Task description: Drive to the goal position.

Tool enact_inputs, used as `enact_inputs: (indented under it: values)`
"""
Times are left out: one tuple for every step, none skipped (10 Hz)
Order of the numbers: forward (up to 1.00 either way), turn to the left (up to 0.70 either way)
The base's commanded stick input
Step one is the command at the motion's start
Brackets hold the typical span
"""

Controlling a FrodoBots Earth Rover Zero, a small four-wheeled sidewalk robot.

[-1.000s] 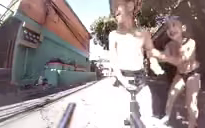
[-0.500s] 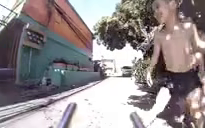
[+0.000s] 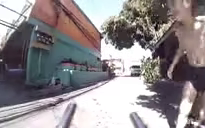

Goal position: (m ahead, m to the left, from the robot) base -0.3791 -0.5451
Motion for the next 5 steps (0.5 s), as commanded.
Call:
enact_inputs:
  values:
    - [0.0,0.08]
    - [0.0,0.06]
    - [0.0,0.07]
    - [0.0,0.07]
    - [0.0,0.06]
